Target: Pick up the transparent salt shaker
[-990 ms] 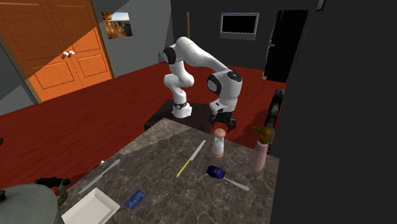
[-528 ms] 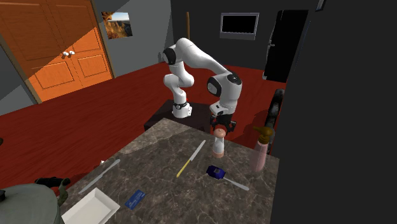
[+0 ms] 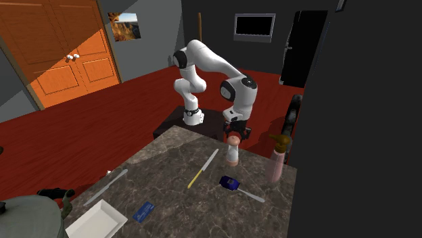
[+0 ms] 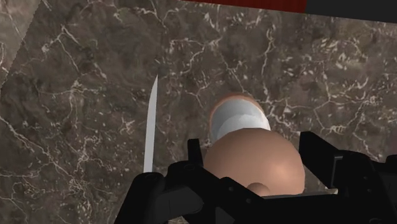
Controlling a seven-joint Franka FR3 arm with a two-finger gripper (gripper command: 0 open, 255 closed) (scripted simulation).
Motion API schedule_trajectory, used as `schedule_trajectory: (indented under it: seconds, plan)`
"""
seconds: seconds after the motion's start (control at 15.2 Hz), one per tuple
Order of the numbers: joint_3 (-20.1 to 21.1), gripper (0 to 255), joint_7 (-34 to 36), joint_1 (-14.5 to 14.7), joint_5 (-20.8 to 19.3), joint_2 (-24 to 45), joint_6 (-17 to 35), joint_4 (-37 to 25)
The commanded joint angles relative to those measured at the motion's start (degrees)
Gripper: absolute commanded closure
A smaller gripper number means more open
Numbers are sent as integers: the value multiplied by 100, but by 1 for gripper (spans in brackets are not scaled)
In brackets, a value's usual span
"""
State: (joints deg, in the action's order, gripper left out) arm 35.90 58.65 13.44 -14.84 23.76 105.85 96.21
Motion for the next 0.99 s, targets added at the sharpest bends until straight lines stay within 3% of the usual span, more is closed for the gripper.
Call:
schedule_trajectory:
  seconds: [0.0,0.92]
  plan:
    - [12,255,-26,-4,28,-36,-122,-92]
    - [91,255,-145,8,186,-254,-956,-757]
